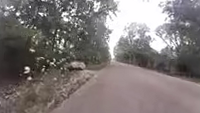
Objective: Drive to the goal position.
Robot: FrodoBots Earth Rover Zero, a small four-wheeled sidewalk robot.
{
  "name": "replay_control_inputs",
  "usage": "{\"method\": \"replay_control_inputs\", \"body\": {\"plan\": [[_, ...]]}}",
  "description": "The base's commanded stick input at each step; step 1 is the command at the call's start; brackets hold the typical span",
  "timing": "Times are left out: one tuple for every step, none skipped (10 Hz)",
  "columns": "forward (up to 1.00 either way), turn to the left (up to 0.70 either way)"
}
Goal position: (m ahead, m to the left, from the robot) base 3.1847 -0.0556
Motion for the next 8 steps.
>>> {"method": "replay_control_inputs", "body": {"plan": [[0.70, -0.33], [0.70, -0.34], [0.70, -0.34], [0.70, -0.34], [0.70, -0.34], [0.70, 0.00], [0.70, 0.00], [0.70, 0.00]]}}
